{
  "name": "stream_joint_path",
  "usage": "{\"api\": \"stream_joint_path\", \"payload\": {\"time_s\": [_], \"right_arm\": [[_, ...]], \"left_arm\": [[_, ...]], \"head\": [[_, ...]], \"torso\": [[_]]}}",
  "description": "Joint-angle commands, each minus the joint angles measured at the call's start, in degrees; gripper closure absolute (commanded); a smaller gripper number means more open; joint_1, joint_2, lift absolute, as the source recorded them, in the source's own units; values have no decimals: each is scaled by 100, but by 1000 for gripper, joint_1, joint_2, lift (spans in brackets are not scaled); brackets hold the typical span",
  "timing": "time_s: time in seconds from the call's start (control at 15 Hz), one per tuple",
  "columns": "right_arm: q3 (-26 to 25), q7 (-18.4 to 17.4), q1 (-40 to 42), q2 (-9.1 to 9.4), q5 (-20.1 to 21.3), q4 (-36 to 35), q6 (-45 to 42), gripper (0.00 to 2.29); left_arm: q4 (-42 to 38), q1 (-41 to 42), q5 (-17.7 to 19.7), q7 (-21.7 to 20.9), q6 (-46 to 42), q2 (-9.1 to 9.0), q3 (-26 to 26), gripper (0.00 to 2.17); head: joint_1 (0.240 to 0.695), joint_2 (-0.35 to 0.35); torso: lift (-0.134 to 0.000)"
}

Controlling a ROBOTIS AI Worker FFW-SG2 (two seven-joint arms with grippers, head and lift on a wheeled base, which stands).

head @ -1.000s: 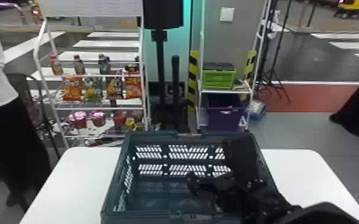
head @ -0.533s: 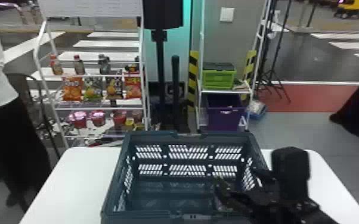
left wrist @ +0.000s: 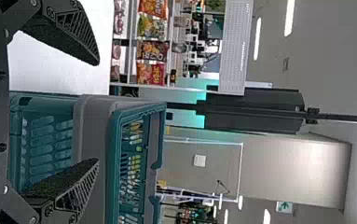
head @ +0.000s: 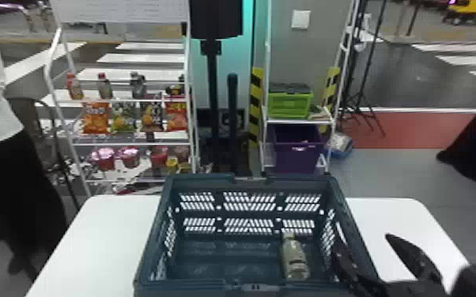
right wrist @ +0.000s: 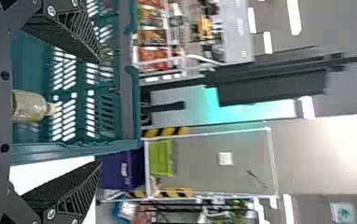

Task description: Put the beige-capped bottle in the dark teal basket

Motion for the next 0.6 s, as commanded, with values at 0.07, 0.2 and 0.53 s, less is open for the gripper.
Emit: {"api": "stream_joint_path", "payload": {"time_s": [0.07, 0.2, 0.53], "right_arm": [[25, -10, 823, 31, -125, 974, -2694, 124], [86, -80, 1122, 31, -239, 1475, -4311, 130], [112, -80, 1447, 31, -178, 1545, -4276, 124]], "left_arm": [[4, -18, -12, -4, 15, 0, -10, 151], [-5, -53, -38, -4, 85, 0, -45, 151], [-13, -88, -82, -4, 138, 18, -133, 151]], "head": [[499, 0], [499, 0], [499, 0]], "torso": [[0], [0], [0]]}}
